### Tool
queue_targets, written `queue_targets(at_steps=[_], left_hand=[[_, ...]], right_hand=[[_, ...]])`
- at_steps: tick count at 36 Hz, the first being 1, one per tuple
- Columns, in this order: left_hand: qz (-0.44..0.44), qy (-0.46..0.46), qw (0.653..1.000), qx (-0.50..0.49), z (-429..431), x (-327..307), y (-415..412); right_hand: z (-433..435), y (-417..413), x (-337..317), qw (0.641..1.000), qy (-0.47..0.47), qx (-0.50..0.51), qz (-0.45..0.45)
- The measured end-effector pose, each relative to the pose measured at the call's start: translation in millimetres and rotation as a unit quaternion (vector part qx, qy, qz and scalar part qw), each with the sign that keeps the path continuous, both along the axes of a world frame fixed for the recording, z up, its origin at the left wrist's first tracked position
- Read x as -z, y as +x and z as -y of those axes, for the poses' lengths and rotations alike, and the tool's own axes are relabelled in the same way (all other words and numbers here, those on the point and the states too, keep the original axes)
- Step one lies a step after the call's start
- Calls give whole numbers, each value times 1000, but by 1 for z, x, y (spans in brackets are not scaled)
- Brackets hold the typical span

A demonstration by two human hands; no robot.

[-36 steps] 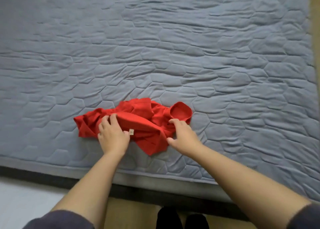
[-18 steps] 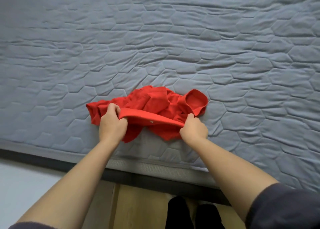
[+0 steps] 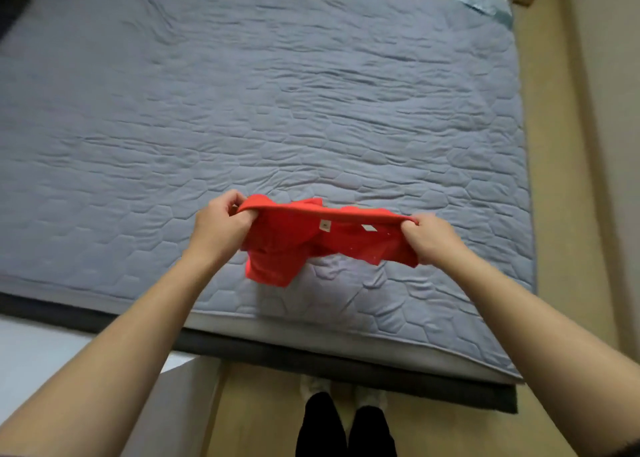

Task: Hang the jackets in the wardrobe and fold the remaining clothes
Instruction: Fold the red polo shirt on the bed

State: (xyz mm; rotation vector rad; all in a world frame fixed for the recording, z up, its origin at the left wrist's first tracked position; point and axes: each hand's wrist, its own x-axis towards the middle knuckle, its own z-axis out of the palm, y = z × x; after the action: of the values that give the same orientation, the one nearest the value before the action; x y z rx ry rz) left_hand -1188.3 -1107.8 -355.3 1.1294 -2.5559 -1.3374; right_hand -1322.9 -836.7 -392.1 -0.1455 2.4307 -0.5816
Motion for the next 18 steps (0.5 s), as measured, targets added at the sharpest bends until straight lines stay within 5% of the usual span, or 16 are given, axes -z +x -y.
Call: queue_targets(at_steps=[5, 10, 18], left_hand=[[33, 154, 987, 14, -19, -70, -3], [4, 277, 961, 18, -28, -126, -15], [21, 337, 940, -37, -40, -150, -102]], right_hand=[[-43, 4, -93, 972, -147, 107, 152], [-78, 8, -167, 916, -274, 96, 277], [-53, -60, -178, 906, -296, 191, 233]])
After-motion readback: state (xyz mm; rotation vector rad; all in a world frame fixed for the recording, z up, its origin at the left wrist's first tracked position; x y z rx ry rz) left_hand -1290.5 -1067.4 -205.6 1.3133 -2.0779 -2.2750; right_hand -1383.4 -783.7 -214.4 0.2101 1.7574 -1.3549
